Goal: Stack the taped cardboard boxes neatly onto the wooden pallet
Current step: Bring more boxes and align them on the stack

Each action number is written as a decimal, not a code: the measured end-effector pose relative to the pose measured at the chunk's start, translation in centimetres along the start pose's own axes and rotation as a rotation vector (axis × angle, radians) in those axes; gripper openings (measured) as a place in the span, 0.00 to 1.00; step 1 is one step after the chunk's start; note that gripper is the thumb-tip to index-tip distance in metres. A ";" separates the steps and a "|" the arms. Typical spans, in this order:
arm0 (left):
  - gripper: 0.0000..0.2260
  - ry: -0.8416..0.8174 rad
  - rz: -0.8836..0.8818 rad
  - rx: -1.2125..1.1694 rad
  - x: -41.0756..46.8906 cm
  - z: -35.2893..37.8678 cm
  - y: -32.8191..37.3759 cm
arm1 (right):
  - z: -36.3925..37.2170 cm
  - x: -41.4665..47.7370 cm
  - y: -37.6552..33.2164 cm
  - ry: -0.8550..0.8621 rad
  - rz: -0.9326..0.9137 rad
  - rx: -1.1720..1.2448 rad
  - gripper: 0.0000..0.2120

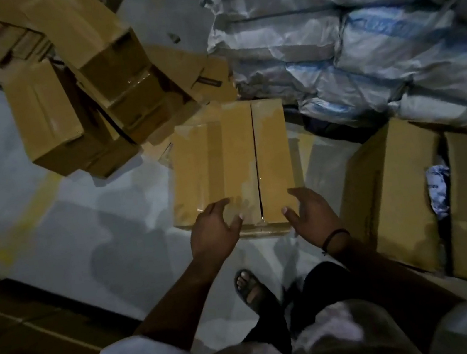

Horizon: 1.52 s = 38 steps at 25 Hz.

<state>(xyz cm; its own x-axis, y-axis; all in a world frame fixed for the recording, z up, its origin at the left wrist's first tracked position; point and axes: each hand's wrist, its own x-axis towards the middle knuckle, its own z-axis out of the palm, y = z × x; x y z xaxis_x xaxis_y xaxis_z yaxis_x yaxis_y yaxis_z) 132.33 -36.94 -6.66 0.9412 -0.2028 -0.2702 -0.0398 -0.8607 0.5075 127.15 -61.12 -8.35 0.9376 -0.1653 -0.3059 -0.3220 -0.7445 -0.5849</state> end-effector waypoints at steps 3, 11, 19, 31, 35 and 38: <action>0.24 -0.046 -0.053 -0.007 6.1 2.6 -1.1 | 1.7 6.6 2.4 -0.097 0.035 -0.045 0.29; 0.26 -0.127 -0.233 0.048 20.6 14.2 -4.1 | 7.8 23.8 11.6 -0.219 0.246 -0.149 0.32; 0.41 -0.195 -0.319 0.067 32.5 20.5 -5.1 | 12.8 32.8 13.7 -0.177 0.296 -0.152 0.37; 0.48 -0.122 -0.418 0.039 30.0 17.1 -3.2 | 9.8 31.2 10.1 -0.184 0.180 -0.353 0.49; 0.46 -0.016 -0.425 -0.009 25.3 10.7 -1.8 | 6.3 26.6 4.3 -0.119 0.098 -0.325 0.45; 0.46 0.039 -0.424 -0.047 21.3 5.1 -1.5 | 4.3 22.4 -1.3 -0.048 0.048 -0.328 0.44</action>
<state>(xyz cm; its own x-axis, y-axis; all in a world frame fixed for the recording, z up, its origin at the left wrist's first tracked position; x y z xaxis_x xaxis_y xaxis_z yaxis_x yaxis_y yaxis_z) 150.71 -42.38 -17.35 0.8832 0.1829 -0.4319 0.3677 -0.8417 0.3954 147.98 -61.07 -17.61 0.9127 -0.1801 -0.3667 -0.2987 -0.9066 -0.2982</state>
